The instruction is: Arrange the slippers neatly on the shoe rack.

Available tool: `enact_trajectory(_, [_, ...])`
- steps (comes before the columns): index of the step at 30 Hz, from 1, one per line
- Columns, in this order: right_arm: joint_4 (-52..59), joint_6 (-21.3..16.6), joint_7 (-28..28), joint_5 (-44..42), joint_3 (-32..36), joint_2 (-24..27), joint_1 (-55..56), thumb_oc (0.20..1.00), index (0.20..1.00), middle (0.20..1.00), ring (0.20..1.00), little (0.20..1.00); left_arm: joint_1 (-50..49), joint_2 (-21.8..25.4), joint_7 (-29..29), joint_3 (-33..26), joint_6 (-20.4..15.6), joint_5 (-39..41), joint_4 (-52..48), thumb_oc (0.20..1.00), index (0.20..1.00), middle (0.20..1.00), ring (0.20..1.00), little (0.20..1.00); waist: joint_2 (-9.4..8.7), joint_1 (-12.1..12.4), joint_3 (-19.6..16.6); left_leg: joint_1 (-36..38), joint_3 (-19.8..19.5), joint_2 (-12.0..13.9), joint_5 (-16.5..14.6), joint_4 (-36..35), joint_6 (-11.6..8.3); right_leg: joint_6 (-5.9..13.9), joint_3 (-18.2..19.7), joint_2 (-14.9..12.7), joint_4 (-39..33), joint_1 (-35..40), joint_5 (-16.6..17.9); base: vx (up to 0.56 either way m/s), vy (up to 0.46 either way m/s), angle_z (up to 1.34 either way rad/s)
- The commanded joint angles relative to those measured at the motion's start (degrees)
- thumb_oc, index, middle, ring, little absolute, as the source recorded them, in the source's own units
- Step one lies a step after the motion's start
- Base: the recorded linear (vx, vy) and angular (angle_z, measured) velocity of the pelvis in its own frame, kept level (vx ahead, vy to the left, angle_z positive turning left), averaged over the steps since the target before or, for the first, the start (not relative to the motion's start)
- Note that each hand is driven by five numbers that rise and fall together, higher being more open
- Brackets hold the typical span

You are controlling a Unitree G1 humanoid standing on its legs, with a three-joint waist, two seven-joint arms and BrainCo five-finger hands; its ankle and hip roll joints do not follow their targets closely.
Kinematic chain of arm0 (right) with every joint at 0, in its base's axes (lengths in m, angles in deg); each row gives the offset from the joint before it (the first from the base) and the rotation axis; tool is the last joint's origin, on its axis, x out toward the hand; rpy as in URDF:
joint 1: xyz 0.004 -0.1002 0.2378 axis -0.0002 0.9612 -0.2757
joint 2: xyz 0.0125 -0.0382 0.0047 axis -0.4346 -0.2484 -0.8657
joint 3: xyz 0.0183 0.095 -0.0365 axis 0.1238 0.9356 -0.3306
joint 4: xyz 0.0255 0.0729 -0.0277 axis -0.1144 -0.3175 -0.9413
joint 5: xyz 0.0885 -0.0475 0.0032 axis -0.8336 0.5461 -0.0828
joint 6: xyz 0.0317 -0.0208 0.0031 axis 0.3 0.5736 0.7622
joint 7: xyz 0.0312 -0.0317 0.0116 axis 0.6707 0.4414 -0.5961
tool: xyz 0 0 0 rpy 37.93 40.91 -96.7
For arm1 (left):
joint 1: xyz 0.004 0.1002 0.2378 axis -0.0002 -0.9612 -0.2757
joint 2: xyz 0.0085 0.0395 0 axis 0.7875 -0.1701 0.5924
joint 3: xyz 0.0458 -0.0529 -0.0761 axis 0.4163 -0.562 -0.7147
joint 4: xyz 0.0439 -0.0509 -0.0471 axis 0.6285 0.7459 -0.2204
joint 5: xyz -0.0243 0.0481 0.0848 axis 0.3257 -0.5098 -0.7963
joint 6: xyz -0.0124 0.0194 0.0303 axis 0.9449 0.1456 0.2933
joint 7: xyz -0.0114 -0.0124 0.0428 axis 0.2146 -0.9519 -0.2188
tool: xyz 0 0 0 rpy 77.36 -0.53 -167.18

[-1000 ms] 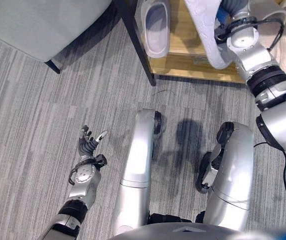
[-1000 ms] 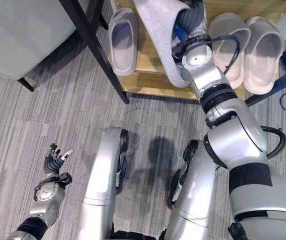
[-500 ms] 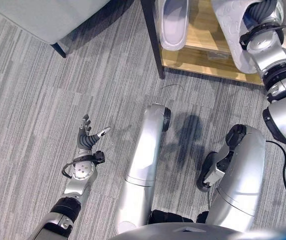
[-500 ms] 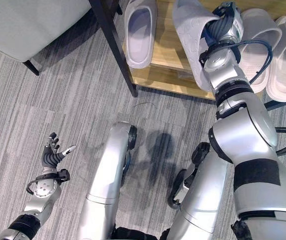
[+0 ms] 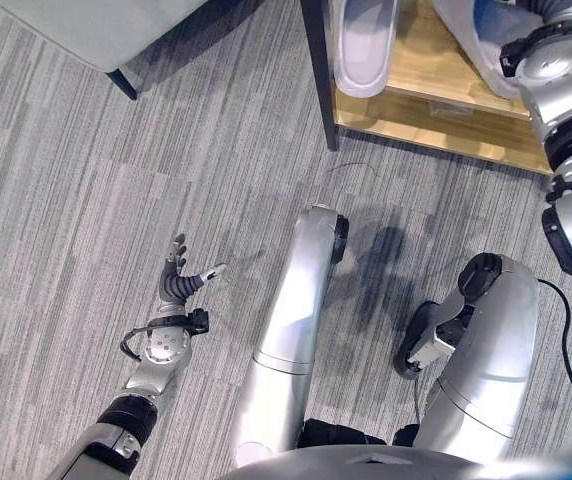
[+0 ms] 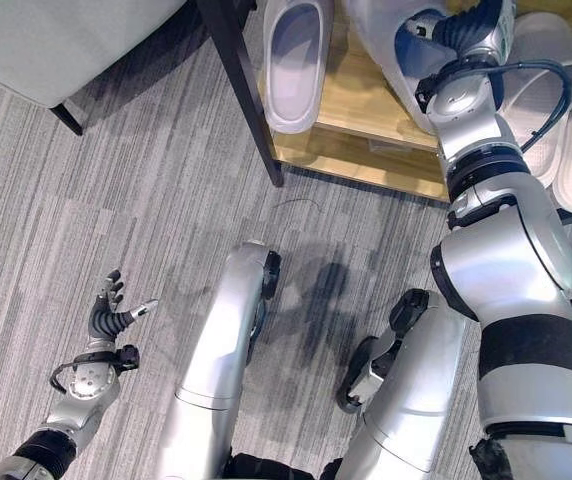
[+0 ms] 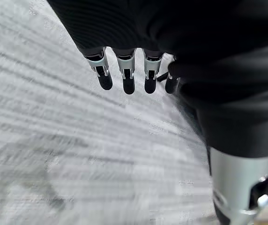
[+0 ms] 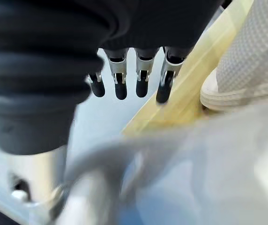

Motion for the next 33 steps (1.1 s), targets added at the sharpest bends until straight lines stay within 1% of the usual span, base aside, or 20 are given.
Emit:
enact_trajectory(1, [-1.9, -2.5, 1.4, 0.6, -1.2, 1.1, -5.7, 1.000, 1.000, 1.000, 1.000, 1.000, -1.2, 1.6, 0.8, 0.7, -2.6, 1.2, -3.8, 1.000, 1.000, 1.000, 1.000, 1.000, -0.25, 1.6, -1.5, 0.2, -6.9, -0.6, -2.5, -0.6, -0.61, -1.90, 6.7, -0.9, -0.4, -0.8, 7.4, -0.05, 0.012, 0.01])
enact_trajectory(3, [-3.6, -1.8, 0.7, 1.2, -1.0, 1.3, -4.5, 1.000, 1.000, 1.000, 1.000, 1.000, -1.7, 1.5, 2.1, 2.7, -1.7, 0.5, -3.8, 1.000, 1.000, 1.000, 1.000, 1.000, -0.39, 1.3, -1.5, 0.2, -6.8, -0.4, -2.6, -0.6, -0.89, -2.19, 7.1, -0.8, -0.3, -1.0, 7.4, -0.06, 0.016, 0.01])
enact_trajectory(5, [-4.2, -1.7, 0.8, 0.7, -0.6, 1.2, -3.9, 1.000, 1.000, 1.000, 1.000, 1.000, -1.9, 1.6, 2.1, 3.3, -1.6, 0.1, -4.4, 1.000, 1.000, 1.000, 1.000, 1.000, -0.36, 1.1, -1.5, 0.2, -6.6, -0.4, -2.4, -0.8, -0.94, -2.53, 7.2, -0.6, -0.2, -1.3, 7.3, -0.06, 0.026, 0.00])
enact_trajectory(7, [-3.7, -2.0, 1.4, -0.3, 0.8, 0.7, -2.1, 1.000, 1.000, 1.000, 1.000, 1.000, -3.2, 1.2, 2.1, 3.3, -1.1, 0.5, -4.8, 1.000, 1.000, 1.000, 1.000, 1.000, -0.56, 0.6, -1.5, 0.2, -6.4, -0.3, -2.1, -1.5, -1.09, -2.90, 7.1, -0.4, -0.4, -1.4, 7.4, -0.08, 0.026, 0.00])
enact_trajectory(11, [-4.6, -1.8, 1.4, -0.9, 2.3, 0.6, 0.0, 1.000, 1.000, 1.000, 1.000, 1.000, -3.6, 0.7, 1.9, 3.2, -0.8, 0.7, -4.8, 1.000, 1.000, 1.000, 1.000, 1.000, -0.60, 0.3, -1.5, 0.2, -6.3, -0.3, -1.9, -1.8, -1.32, -3.10, 7.3, -0.3, -0.4, -1.4, 7.4, -0.07, 0.002, -0.03])
enact_trajectory(17, [-1.9, -2.5, 0.9, -1.5, 3.0, -1.0, 3.3, 1.000, 1.000, 1.000, 1.000, 1.000, -4.0, 0.2, 2.1, 3.0, -0.4, 1.0, -4.7, 1.000, 1.000, 1.000, 1.000, 1.000, -1.24, -0.7, -1.5, 0.2, -6.2, -0.4, -1.4, -1.9, -1.64, -3.23, 7.4, 0.4, -0.1, -1.8, 7.6, -0.04, -0.005, 0.00])
enact_trajectory(18, [-0.6, -2.6, 0.8, -1.9, 3.3, -1.3, 4.2, 1.000, 1.000, 1.000, 1.000, 1.000, -4.1, -1.2, 3.5, 2.5, 0.1, 5.0, -4.3, 1.000, 1.000, 1.000, 1.000, 1.000, -1.50, -1.0, -1.5, 0.2, -6.2, -0.4, -1.3, -1.8, -1.73, -3.20, 7.5, 0.6, 0.0, -2.0, 7.6, -0.05, 0.005, -0.04])
enact_trajectory(19, [0.3, -2.5, 0.7, -1.8, 3.7, -1.9, 4.7, 1.000, 1.000, 1.000, 1.000, 1.000, -3.8, -2.2, 3.6, 2.0, 0.1, 6.6, -3.7, 1.000, 1.000, 1.000, 1.000, 1.000, -1.67, -1.2, -1.5, 0.2, -6.3, -0.5, -1.2, -1.6, -1.78, -3.32, 7.4, 0.8, 0.2, -2.1, 7.5, -0.05, -0.002, -0.06])
enact_trajectory(22, [2.2, -1.9, -0.5, 0.6, 2.9, -2.0, 6.9, 1.000, 1.000, 1.000, 1.000, 1.000, -4.1, -2.6, 4.5, 1.3, 0.5, 7.7, -3.7, 1.000, 1.000, 1.000, 1.000, 1.000, -2.01, -1.7, -1.5, 0.2, -6.1, -0.4, -1.2, -1.2, -1.96, -3.28, 7.6, 1.1, 0.6, -2.2, 7.5, -0.03, -0.014, -0.03])
enact_trajectory(24, [4.2, -1.8, -0.4, 4.4, 1.2, -1.6, 7.9, 1.000, 1.000, 1.000, 1.000, 1.000, -4.4, -2.6, 5.6, 1.1, 0.9, 8.5, -3.5, 1.000, 1.000, 1.000, 1.000, 1.000, -1.97, -1.9, -1.5, 0.2, -6.2, -0.3, -1.3, -0.9, -2.07, -3.15, 7.8, 1.2, 0.7, -2.5, 7.5, 0.00, -0.003, -0.02])
enact_trajectory(26, [6.6, -2.5, -0.6, 3.5, 1.5, -2.2, 7.6, 1.000, 1.000, 1.000, 1.000, 1.000, -5.2, -2.5, 6.3, 1.1, 1.0, 9.1, -2.8, 1.000, 1.000, 1.000, 1.000, 1.000, -1.94, -2.1, -1.5, 0.2, -6.0, -0.3, -1.1, -1.0, -2.14, -3.31, 8.0, 1.5, 0.9, -2.8, 7.6, 0.00, 0.012, -0.08])
enact_trajectory(29, [8.7, -2.6, -1.6, 3.8, 0.2, -3.9, 7.2, 1.000, 1.000, 1.000, 1.000, 1.000, -5.4, -2.7, 6.9, 1.0, 1.3, 9.5, -1.8, 1.000, 1.000, 1.000, 1.000, 1.000, -2.43, -2.5, -1.5, 0.2, -6.1, -0.3, -1.0, -0.9, -2.18, -3.15, 8.4, 1.7, 1.4, -2.9, 7.5, 0.01, 0.001, -0.05])
enact_trajectory(33, [10.4, -2.5, -1.9, 5.8, -1.0, -5.2, 8.0, 1.000, 1.000, 1.000, 1.000, 1.000, -5.4, -2.6, 7.1, 1.3, 1.6, 9.5, -1.7, 1.000, 1.000, 1.000, 1.000, 1.000, -2.64, -2.9, -1.5, 0.2, -6.1, -0.2, -1.0, -0.8, -2.22, -3.13, 8.6, 1.7, 1.6, -2.9, 7.4, 0.00, 0.001, -0.03])
